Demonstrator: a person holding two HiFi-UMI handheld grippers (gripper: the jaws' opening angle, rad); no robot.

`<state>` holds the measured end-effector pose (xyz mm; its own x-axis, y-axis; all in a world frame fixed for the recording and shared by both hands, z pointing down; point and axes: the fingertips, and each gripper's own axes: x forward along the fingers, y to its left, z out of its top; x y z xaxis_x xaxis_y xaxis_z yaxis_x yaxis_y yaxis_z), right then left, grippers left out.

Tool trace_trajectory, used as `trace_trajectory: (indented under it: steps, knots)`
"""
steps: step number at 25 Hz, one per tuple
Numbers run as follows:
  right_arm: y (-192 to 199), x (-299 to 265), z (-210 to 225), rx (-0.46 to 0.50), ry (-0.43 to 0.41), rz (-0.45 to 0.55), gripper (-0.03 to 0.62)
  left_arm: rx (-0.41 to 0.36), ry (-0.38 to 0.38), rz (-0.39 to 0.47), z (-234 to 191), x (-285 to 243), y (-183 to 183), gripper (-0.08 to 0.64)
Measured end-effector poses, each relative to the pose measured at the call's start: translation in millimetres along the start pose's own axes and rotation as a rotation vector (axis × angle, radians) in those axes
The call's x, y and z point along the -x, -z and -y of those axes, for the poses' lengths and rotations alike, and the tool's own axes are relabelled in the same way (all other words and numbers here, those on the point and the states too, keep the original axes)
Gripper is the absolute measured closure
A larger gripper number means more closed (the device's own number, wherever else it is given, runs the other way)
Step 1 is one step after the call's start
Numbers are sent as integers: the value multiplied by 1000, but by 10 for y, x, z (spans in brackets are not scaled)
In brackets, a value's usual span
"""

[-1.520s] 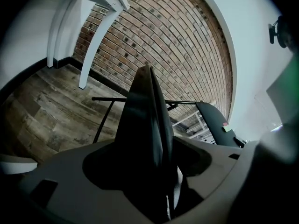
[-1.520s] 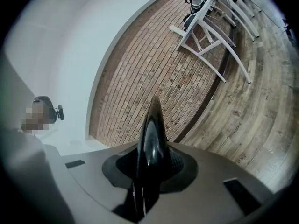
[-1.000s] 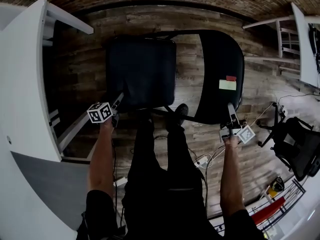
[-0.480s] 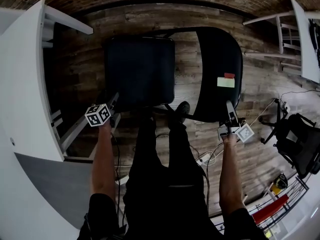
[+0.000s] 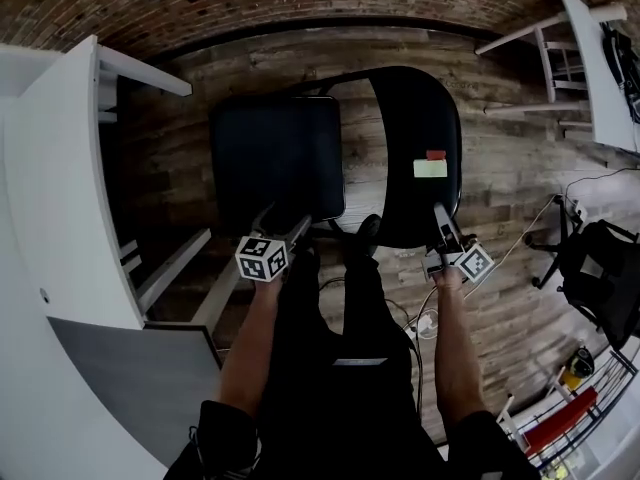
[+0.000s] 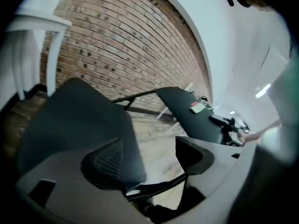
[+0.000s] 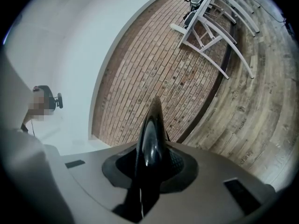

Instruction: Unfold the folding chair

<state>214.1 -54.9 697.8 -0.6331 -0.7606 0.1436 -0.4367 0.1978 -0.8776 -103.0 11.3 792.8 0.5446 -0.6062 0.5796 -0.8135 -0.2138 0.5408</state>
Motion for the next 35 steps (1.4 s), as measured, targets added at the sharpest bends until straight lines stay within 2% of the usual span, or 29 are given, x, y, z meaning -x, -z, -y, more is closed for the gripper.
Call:
trace_trajectory:
  steps: [2, 4, 6, 9, 13, 17, 22, 35]
  knots:
    - [61, -14, -21, -5, 9, 5, 511, 4, 194, -47, 724, -283, 36, 184]
    - [131, -46, -38, -12, 20, 6, 511, -12, 343, -90, 1338, -475, 19, 184]
    - [203, -89, -73, -22, 21, 2, 511, -15, 441, -115, 1771, -590, -33, 184]
    - [264, -154, -152, -18, 14, 1, 509, -18, 513, -158, 2113, -683, -60, 184]
    - [357, -184, -125, -20, 44, -8, 508, -29, 521, -219, 2193, -746, -1, 184]
    - [394, -227, -162, -17, 38, -9, 508, -11, 504, -243, 2230, -790, 53, 184]
    - [430, -236, -236, -21, 32, -19, 505, 32, 467, -235, 2252, -794, 57, 184]
    - [763, -494, -557, -20, 17, -52, 486, 48, 426, -219, 1934, -489, -26, 184]
